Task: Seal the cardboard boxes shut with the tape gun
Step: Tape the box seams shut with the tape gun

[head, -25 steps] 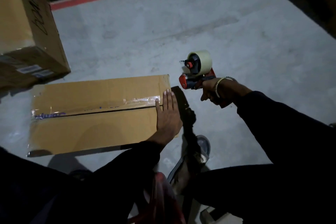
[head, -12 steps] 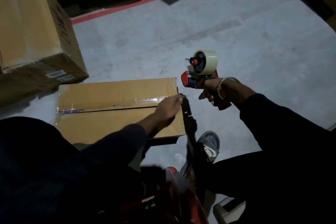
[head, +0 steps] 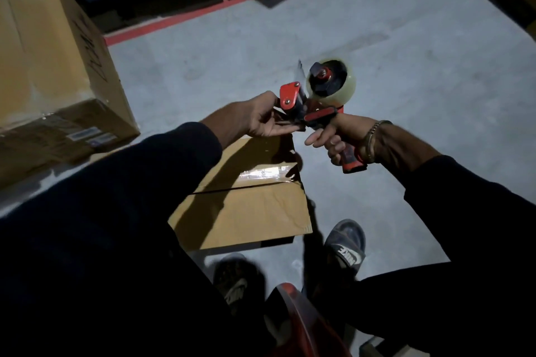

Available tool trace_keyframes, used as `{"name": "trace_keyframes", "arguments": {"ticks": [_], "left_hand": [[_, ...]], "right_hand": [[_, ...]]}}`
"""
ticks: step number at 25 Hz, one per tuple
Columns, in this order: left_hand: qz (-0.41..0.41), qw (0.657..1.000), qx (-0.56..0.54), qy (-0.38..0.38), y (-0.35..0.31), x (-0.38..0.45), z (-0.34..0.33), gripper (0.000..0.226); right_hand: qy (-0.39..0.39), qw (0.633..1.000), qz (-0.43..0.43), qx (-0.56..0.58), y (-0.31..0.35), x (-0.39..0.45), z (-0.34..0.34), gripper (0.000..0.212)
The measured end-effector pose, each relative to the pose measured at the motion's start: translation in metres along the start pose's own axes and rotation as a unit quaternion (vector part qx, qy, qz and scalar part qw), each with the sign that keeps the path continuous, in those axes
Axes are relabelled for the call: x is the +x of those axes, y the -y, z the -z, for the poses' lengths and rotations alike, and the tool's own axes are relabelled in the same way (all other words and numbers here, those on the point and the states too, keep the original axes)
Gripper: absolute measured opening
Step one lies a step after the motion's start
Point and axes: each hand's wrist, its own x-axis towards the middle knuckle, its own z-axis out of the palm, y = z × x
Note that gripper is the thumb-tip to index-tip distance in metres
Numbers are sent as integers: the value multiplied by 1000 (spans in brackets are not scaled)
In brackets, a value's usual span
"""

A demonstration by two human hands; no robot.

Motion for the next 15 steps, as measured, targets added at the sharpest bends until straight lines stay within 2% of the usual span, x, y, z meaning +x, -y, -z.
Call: {"name": "trace_keyframes", "arguments": {"ticks": [4, 11, 15], "left_hand": [[-31, 998, -57, 12, -5, -19, -8, 26], [7, 994, 97, -57, -19, -29, -23, 18], [-4, 956, 275, -101, -20, 4, -26, 18]], "right_hand": [[0, 997, 42, 67, 0, -7, 7, 21], [-17, 995, 75, 67, -14, -34, 19, 23], [-55, 996, 70, 1, -30, -20, 28, 23]]}}
